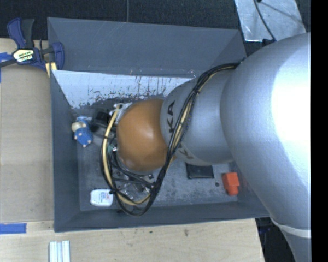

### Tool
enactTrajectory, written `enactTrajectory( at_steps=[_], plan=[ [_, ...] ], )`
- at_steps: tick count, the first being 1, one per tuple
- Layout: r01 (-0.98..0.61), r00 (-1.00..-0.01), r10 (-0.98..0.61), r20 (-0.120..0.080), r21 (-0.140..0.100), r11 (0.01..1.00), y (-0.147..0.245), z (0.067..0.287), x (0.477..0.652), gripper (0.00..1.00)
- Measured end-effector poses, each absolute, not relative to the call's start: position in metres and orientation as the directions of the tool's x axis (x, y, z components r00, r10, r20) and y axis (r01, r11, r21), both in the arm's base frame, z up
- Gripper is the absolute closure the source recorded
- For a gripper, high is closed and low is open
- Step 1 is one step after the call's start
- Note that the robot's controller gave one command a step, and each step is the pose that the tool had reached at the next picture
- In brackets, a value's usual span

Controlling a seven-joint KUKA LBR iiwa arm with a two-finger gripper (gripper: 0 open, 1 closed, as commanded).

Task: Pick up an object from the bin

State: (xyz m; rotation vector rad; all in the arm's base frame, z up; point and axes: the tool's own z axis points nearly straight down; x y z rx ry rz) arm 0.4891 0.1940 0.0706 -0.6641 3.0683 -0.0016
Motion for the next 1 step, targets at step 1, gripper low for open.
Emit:
enactTrajectory(
  at_steps=[1],
  plan=[
    [-0.599, -0.801, -0.599, -0.009, -0.002, 0.801, 0.2427, 0.0714, 0.4861, 0.00]
  ],
)
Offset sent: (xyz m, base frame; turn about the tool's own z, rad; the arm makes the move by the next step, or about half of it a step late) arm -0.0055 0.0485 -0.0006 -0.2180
